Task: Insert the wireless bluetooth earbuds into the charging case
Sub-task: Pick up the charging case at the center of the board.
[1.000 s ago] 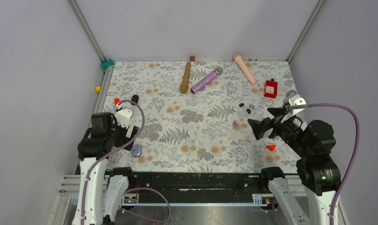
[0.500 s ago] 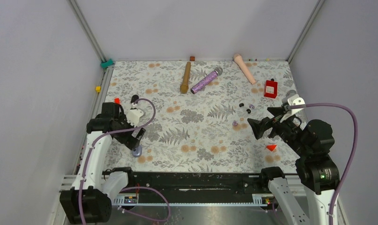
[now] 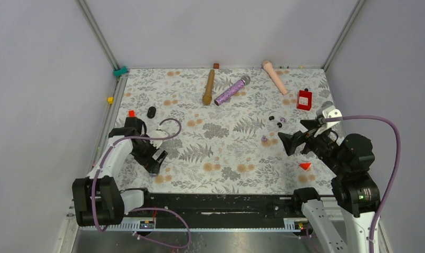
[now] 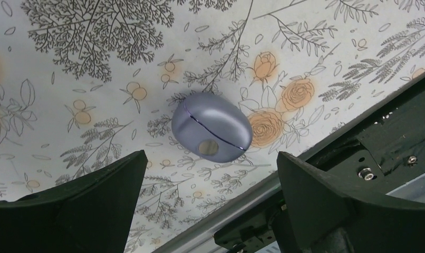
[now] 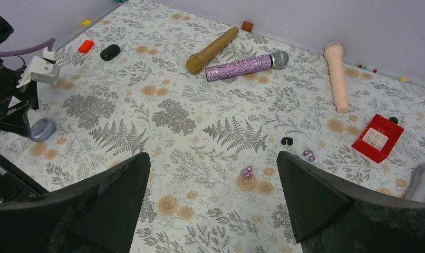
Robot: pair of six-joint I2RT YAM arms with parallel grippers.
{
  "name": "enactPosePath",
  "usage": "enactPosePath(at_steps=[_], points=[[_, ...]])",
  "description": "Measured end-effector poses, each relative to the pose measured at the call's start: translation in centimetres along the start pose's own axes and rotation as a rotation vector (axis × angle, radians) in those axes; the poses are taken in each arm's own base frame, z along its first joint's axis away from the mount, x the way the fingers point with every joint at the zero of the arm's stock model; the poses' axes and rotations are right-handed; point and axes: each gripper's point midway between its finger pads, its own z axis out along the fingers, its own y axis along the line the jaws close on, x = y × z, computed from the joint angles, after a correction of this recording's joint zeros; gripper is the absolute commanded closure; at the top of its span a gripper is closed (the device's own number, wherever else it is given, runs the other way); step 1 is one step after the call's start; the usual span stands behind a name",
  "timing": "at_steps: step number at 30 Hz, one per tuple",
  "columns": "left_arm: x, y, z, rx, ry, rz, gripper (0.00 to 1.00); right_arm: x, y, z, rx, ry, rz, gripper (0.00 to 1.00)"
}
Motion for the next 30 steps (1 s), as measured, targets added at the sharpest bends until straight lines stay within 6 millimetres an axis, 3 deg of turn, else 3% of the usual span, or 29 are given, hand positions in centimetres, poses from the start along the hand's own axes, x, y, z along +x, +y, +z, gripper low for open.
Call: enactPosePath(at_steps=[16,24,30], points=[[1.3,-0.2,3.8,0.049,0.082,0.022,0.03,0.1,-0.1,0.2,0.004,0.006,0.003,0.01],[1.3,0.6,4.1,0.012,0.085,0.02,0.32,0.1,-0.1,0.2,0.004,0.006,0.003,0.01],[1.2,1.0,4.2,-0.022,0.099,0.037,0.4,0.2,-0.1,0.2,0.004,0.007,0.003,0.01]])
